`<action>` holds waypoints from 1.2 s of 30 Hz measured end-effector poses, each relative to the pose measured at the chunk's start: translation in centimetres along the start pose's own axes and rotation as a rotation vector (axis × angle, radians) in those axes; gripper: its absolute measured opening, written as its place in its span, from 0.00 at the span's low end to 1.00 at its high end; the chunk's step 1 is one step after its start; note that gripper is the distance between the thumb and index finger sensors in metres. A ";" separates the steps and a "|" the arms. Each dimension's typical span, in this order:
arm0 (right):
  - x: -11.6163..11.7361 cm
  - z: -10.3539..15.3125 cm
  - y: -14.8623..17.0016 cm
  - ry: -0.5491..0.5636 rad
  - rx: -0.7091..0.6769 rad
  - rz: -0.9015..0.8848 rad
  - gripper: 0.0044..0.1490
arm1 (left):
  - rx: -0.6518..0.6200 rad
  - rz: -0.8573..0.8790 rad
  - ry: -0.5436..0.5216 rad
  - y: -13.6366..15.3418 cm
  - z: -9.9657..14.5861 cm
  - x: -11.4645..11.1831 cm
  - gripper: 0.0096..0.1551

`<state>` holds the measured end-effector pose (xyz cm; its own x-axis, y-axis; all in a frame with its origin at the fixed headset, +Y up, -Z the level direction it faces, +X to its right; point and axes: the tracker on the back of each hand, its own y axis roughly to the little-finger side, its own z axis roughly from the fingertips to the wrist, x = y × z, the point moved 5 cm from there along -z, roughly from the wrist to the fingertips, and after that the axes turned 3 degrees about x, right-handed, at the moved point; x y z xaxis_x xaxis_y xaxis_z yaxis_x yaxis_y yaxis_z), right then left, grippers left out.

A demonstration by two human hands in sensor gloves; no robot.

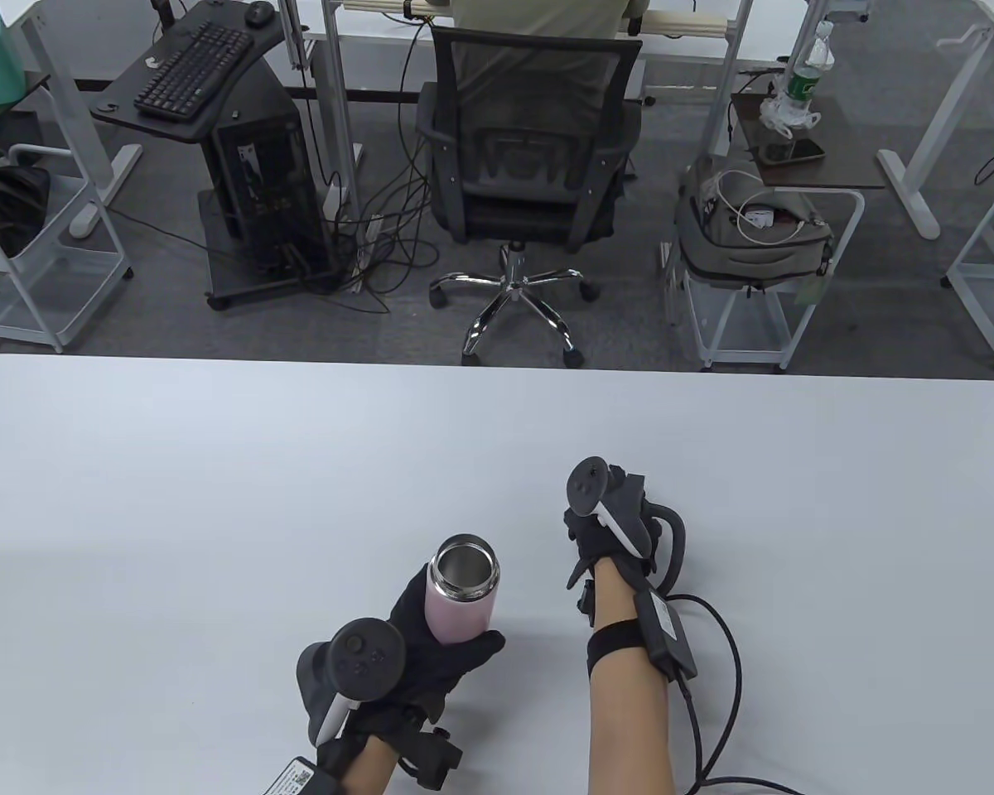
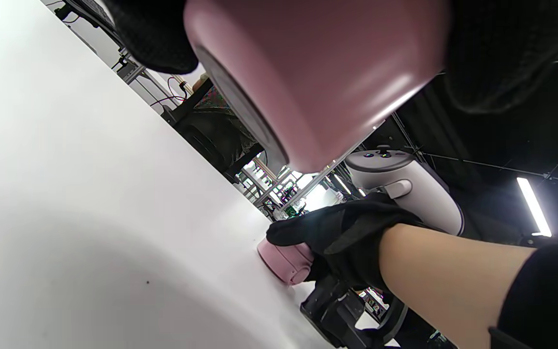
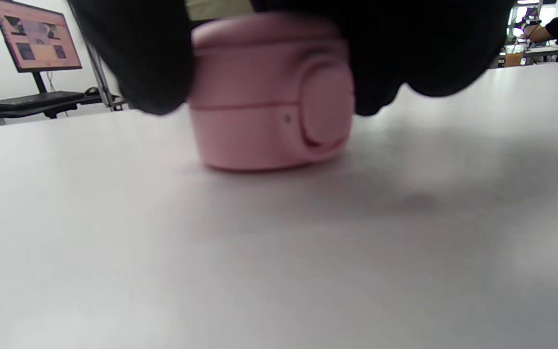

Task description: Close thermos by twisting cap

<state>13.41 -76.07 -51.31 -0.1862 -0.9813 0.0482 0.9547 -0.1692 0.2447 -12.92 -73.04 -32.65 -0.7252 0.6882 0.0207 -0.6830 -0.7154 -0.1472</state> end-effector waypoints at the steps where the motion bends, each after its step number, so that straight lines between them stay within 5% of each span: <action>1: -0.4 0.1 0.1 0.028 -0.005 -0.009 0.56 | 0.000 -0.001 0.003 0.0 0.0 -0.1 0.75; 6: -7.1 2.5 -1.3 0.158 -0.200 -0.227 0.55 | 0.001 -0.007 0.004 0.0 0.0 -0.1 0.75; 10: -15.4 8.4 -4.2 0.203 -0.534 -0.395 0.55 | 0.026 -0.008 0.013 0.3 -0.1 -0.4 0.75; 15: -20.3 16.1 -7.6 0.098 -0.864 -0.433 0.54 | 0.021 -0.015 0.019 0.1 0.0 -0.5 0.75; 20: -20.7 20.1 -9.6 0.078 -0.975 -0.298 0.54 | 0.019 -0.009 0.010 0.1 0.0 -0.3 0.75; 36: -19.2 22.1 -11.7 0.091 -1.000 -0.116 0.51 | 0.011 0.003 0.005 0.0 0.0 0.0 0.75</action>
<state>0.73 -53.23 -33.70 -0.3121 -0.9500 -0.0082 0.6960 -0.2227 -0.6826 -12.92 -73.09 -32.69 -0.7268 0.6866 0.0157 -0.6818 -0.7187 -0.1366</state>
